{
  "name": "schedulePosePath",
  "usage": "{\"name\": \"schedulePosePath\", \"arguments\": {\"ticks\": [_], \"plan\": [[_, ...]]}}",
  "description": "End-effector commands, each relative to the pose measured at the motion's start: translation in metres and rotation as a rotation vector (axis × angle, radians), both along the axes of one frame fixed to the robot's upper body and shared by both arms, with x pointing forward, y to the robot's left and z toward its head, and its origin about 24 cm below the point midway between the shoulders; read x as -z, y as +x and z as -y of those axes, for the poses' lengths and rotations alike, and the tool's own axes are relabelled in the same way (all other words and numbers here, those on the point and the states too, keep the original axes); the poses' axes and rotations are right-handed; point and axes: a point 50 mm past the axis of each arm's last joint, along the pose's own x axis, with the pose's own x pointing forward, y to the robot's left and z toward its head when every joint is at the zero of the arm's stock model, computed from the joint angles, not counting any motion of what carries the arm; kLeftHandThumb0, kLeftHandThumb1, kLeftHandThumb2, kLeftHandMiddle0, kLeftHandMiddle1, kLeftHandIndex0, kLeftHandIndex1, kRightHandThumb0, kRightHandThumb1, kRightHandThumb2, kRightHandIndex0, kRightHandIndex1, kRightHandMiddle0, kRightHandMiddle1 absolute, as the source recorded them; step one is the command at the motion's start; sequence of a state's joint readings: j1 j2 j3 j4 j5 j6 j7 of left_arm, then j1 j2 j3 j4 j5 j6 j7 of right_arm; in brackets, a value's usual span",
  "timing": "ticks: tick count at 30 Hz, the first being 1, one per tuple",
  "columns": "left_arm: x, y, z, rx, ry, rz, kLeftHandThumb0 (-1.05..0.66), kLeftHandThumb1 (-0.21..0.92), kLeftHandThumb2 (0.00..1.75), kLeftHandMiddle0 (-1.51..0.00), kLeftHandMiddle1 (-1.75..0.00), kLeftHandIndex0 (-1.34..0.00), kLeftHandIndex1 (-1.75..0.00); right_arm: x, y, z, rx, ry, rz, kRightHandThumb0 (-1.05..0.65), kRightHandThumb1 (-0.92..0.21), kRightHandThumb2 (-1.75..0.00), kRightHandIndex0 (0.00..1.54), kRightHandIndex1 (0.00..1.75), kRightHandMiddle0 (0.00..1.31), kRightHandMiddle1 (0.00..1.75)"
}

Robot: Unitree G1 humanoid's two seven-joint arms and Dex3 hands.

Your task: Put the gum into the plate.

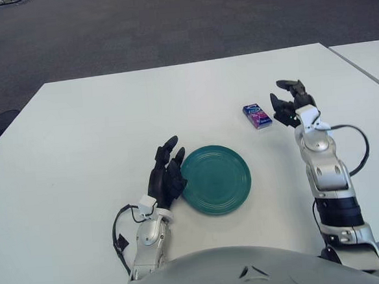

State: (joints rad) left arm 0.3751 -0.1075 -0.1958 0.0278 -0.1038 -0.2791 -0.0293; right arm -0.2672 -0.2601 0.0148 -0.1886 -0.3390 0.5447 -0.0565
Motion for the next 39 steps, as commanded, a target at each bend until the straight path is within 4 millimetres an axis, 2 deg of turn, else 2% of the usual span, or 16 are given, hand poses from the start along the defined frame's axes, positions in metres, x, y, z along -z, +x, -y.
{"name": "schedulePosePath", "arguments": {"ticks": [1,7,15,27,39], "plan": [[0.009,-0.003,0.008,0.004,-0.014,-0.06,-0.95,0.92,1.0,-0.51,0.0,-0.17,-0.7,-0.021,0.016,-0.006,-0.028,-0.153,0.017,-0.57,-0.92,-0.67,0.44,0.0,0.08,0.72],[0.009,-0.003,0.008,0.007,-0.013,-0.053,-0.94,0.92,1.0,-0.49,0.0,-0.16,-0.71,-0.008,0.048,-0.007,-0.077,-0.399,-0.041,-0.59,-0.92,-0.64,0.38,0.0,0.06,0.7],[0.01,-0.003,0.01,0.017,-0.013,-0.05,-0.96,0.92,1.0,-0.49,0.0,-0.15,-0.71,0.012,0.07,-0.024,-0.16,-0.627,-0.05,-0.65,-0.92,-0.61,0.41,0.02,0.06,0.69],[0.01,-0.002,0.01,0.007,-0.006,-0.041,-0.96,0.92,1.0,-0.49,0.0,-0.14,-0.71,0.038,0.075,-0.039,-0.215,-0.804,-0.094,-0.68,-0.92,-0.62,0.42,0.02,0.04,0.68],[0.01,-0.003,0.01,0.007,-0.026,-0.045,-0.97,0.92,0.99,-0.49,0.0,-0.13,-0.71,0.061,0.077,-0.045,-0.237,-0.847,-0.187,-0.7,-0.92,-0.61,0.46,0.03,0.05,0.7]]}}
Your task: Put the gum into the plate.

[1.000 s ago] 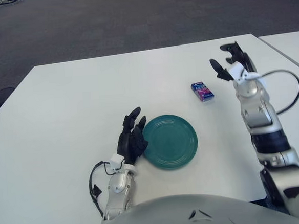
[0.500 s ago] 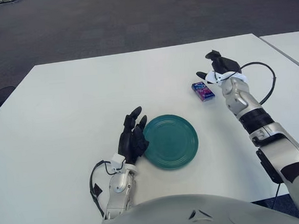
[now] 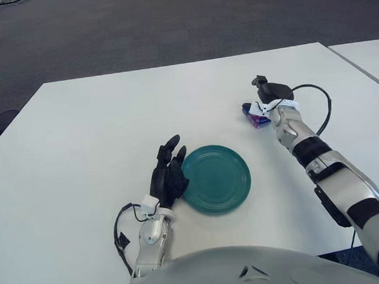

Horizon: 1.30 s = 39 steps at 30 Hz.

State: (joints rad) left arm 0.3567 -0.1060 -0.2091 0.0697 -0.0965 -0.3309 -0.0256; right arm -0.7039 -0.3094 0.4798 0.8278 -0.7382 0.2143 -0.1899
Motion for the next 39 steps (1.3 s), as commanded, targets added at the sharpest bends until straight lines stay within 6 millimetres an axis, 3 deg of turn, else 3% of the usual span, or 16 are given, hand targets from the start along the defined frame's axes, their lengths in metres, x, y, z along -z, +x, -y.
{"name": "schedulePosePath", "arguments": {"ticks": [1,18,29,39], "plan": [[0.009,-0.005,0.007,-0.003,-0.033,-0.072,-0.97,0.92,0.99,-0.49,0.0,-0.13,-0.71,-0.005,0.005,-0.006,-0.012,-0.015,0.01,-0.7,-0.92,-0.61,0.46,0.03,0.05,0.7],[0.01,-0.004,0.005,-0.006,-0.056,-0.076,-0.95,0.92,0.98,-0.52,-0.01,-0.14,-0.72,0.016,-0.007,-0.004,0.051,0.009,-0.096,-0.71,-0.92,-0.72,0.4,0.0,0.0,0.66],[0.009,-0.003,0.006,0.004,-0.057,-0.073,-0.97,0.92,0.99,-0.51,-0.01,-0.14,-0.72,0.033,-0.017,0.014,0.131,-0.043,-0.164,-0.71,-0.92,-0.73,0.38,0.0,0.0,0.6],[0.009,-0.002,0.006,0.0,-0.063,-0.063,-0.96,0.92,0.98,-0.54,-0.02,-0.16,-0.72,0.04,-0.02,0.017,0.153,-0.086,-0.194,-0.73,-0.92,-0.8,0.34,0.0,0.0,0.55]]}}
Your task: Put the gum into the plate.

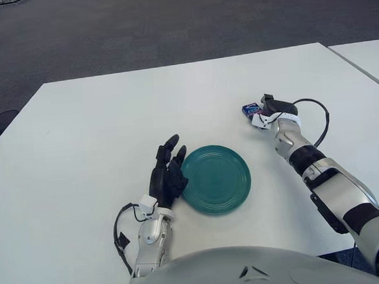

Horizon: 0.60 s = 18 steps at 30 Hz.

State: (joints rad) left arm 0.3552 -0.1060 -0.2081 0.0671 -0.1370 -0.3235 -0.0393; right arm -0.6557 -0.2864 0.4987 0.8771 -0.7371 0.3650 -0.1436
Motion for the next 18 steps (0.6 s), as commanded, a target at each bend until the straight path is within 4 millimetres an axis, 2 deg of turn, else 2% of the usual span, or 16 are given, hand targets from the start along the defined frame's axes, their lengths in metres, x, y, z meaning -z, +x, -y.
{"name": "schedulePosePath", "arguments": {"ticks": [1,18], "plan": [[0.0091,-0.0029,0.0067,0.003,-0.024,-0.057,-0.96,0.92,0.98,-0.54,-0.02,-0.16,-0.72,0.0087,-0.0042,0.0021,0.005,-0.032,-0.036,-0.73,-0.92,-0.8,0.34,0.0,0.0,0.55],[0.0095,-0.0026,0.0114,0.003,-0.015,-0.043,-0.94,0.92,0.99,-0.51,0.0,-0.14,-0.71,0.0187,-0.009,0.0062,-0.019,-0.113,-0.091,-0.72,-0.92,-0.87,0.31,0.0,0.0,0.45]]}}
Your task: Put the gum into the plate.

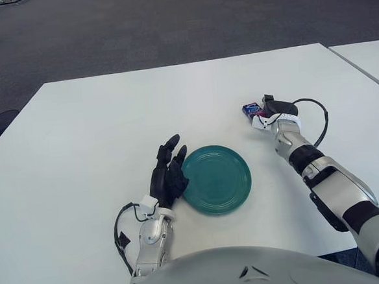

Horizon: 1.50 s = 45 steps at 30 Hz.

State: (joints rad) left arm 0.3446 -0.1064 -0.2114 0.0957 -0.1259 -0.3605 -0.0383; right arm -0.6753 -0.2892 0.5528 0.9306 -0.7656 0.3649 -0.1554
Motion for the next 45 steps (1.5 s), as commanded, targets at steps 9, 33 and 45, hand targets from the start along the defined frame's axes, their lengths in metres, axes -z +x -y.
{"name": "schedulePosePath", "arguments": {"ticks": [9,33,45], "plan": [[0.008,-0.003,0.012,-0.02,-0.048,-0.045,-0.94,0.92,0.99,-0.52,0.0,-0.16,-0.72,0.016,-0.008,0.001,-0.025,-0.069,-0.103,-0.72,-0.92,-0.87,0.31,0.0,0.0,0.43],[0.004,-0.003,0.014,-0.027,-0.075,-0.066,-0.92,0.92,0.95,-0.55,-0.01,-0.16,-0.73,0.015,-0.003,-0.008,-0.093,-0.156,-0.097,-0.68,-0.92,-0.9,0.62,0.06,0.19,0.97],[0.004,-0.001,0.017,-0.034,-0.076,-0.055,-0.92,0.92,0.95,-0.52,-0.01,-0.14,-0.72,0.013,-0.003,-0.011,-0.13,-0.192,-0.051,-0.62,-0.92,-0.88,0.7,0.11,0.34,1.24]]}}
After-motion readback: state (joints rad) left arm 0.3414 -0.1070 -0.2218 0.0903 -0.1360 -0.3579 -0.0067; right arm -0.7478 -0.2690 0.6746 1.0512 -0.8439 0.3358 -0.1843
